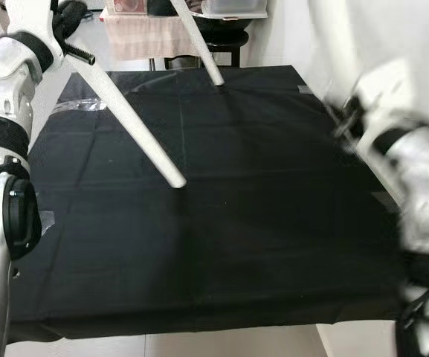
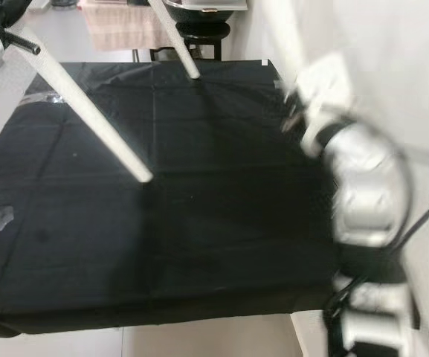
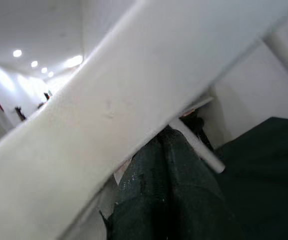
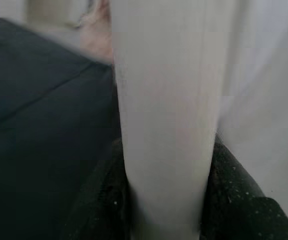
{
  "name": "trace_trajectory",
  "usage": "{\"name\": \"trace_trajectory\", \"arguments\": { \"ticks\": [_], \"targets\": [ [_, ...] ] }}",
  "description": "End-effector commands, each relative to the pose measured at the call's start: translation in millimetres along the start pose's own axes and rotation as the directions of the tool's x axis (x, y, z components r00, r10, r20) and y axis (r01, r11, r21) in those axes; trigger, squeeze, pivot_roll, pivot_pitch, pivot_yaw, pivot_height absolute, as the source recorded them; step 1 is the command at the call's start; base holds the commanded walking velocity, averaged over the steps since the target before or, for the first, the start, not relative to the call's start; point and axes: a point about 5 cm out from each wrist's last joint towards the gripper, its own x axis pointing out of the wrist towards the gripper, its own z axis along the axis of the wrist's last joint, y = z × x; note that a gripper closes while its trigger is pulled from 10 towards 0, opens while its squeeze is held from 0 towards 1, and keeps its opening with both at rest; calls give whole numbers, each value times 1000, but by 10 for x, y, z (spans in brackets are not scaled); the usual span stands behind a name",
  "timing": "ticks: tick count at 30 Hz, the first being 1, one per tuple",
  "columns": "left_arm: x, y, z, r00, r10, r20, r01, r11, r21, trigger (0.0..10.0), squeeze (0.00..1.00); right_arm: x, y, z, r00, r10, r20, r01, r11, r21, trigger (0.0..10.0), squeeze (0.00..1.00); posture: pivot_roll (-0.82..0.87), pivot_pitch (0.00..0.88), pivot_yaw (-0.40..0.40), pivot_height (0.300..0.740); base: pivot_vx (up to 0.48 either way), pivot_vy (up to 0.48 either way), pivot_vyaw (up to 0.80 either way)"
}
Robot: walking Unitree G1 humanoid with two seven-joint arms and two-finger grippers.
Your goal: Building children table
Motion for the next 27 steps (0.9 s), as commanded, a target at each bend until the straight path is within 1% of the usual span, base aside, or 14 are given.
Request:
{"name": "trace_trajectory", "arguments": {
  "ticks": [1, 3, 6, 8, 10, 12, 13, 14, 15, 16, 17, 19, 20, 27],
  "targets": [
    [-67, 379, 415, 982, 114, 151, -123, 991, 52, 10000, 0, -59, -103, -50, 998, -57, -30, 58, 997, 42, 0, 0, -2, 0, 5, 740, 0, 0, 0],
    [-29, 346, 498, 981, 78, 175, -87, 995, 39, 10000, 0, -18, 237, -163, 999, 27, -39, -22, 991, 130, 0, 0, 5, 0, 14, 740, 0, 0, 0],
    [17, 209, 489, 981, 12, 195, -14, 1000, 10, 10000, 0, 15, 535, -255, 996, 75, -50, -65, 981, 184, 0, 0, 3, 0, 24, 740, 0, 0, 0],
    [26, 154, 462, 981, -11, 196, 10, 1000, 5, 10000, 0, 20, 595, -270, 995, 80, -55, -68, 979, 194, 0, 0, 3, 0, 24, 740, 0, 0, 0],
    [43, -65, 293, 980, -94, 173, 99, 995, -17, 10000, 0, 42, 690, -282, 995, 82, -59, -69, 980, 189, 0, 0, -4, 0, 33, 740, 0, 0, 0],
    [44, -113, 253, 980, -113, 166, 119, 993, -24, 10000, 0, 44, 706, -281, 995, 81, -61, -68, 980, 188, 0, 0, -4, 0, 33, 740, 0, 0, 0],
    [32, -285, 107, 975, -171, 144, 180, 983, -47, 10000, 0, 41, 721, -322, 994, 70, -79, -55, 982, 180, 10000, 0, -11, 0, 38, 740, 0, 0, 0],
    [32, -285, 107, 975, -171, 144, 180, 983, -47, 10000, 0, 41, 721, -322, 994, 70, -79, -55, 982, 180, 10000, 0, -11, 0, 38, 740, 0, 0, 0],
    [5, -465, -40, 967, -221, 128, 232, 969, -85, 10000, 0, 28, 745, -350, 994, 73, -82, -58, 983, 177, 10000, 102, -22, 0, 45, 740, 0, 0, 0],
    [-35, -619, -163, 958, -263, 118, 277, 952, -128, 10000, 0, 11, 772, -383, 993, 81, -87, -65, 983, 173, 10000, 635, -24, 0, 46, 740, 0, 0, 0],
    [-83, -745, -265, 949, -293, 112, 309, 937, -162, 10000, 161, -9, 814, -414, 991, 102, -89, -86, 981, 176, 10000, 1000, -31, 0, 49, 740, 0, 0, 0],
    [-111, -801, -311, 946, -305, 111, 321, 930, -179, 10000, 161, -23, 841, -429, 989, 118, -87, -101, 978, 180, 10000, 1000, -31, 0, 49, 740, 0, 0, 0],
    [-228, -953, -485, 936, -342, 86, 352, 904, -242, 10000, 1000, -54, 891, -455, 987, 152, -52, -138, 970, 201, 10000, 1000, -50, 0, 45, 740, 0, 0, 0],
    [-480, -1038, -741, 934, -357, 26, 347, 885, -310, 10000, 1000, -201, 934, -502, 980, 199, 13, -197, 953, 231, 10000, 1000, -66, 0, 46, 740, 0, 0, 0]
  ]
}}
